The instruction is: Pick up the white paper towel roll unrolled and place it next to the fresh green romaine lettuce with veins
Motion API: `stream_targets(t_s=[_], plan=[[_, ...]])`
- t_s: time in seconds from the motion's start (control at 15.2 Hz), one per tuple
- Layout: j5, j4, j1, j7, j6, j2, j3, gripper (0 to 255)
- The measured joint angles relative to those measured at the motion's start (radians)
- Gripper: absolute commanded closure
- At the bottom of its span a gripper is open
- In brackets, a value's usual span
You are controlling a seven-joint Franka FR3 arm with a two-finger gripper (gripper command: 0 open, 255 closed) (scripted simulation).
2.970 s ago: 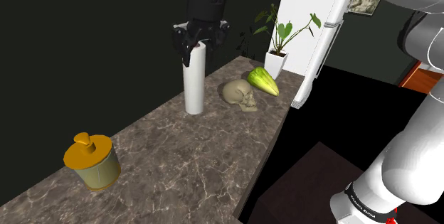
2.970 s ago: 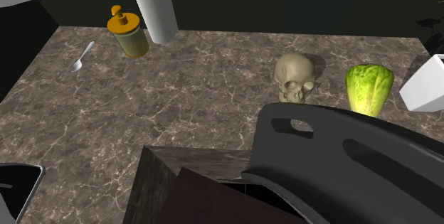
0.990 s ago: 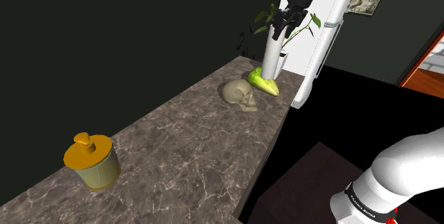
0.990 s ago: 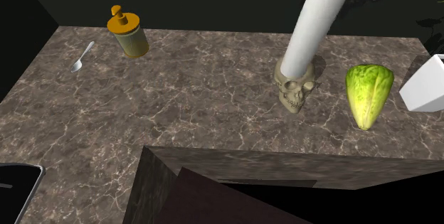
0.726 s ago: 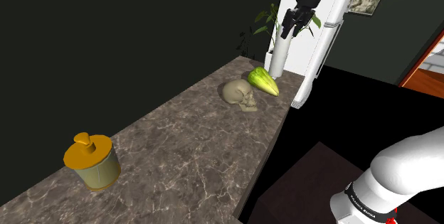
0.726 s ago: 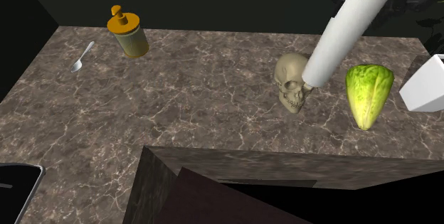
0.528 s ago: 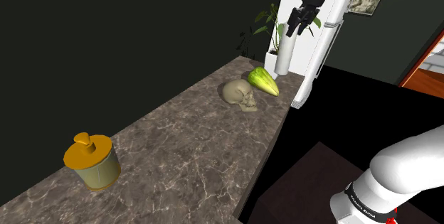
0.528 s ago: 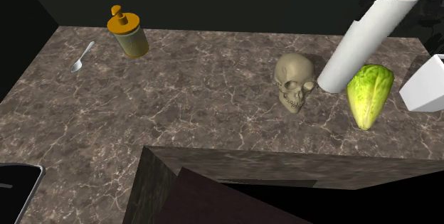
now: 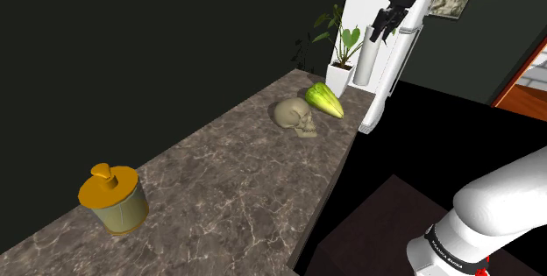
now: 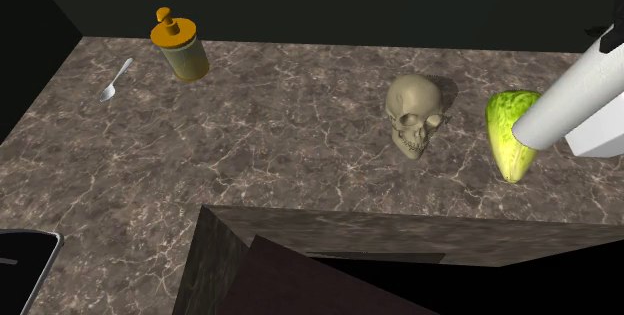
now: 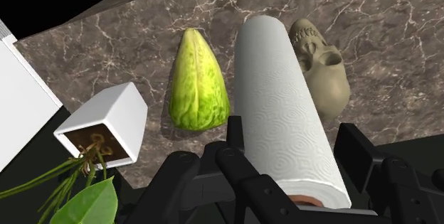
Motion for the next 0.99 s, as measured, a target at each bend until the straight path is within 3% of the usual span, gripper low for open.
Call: stream_targets(t_s=[0.99], plan=[[0.003,-0.232,-0.002,-0.022,0.199,-0.031,-0.003,255]])
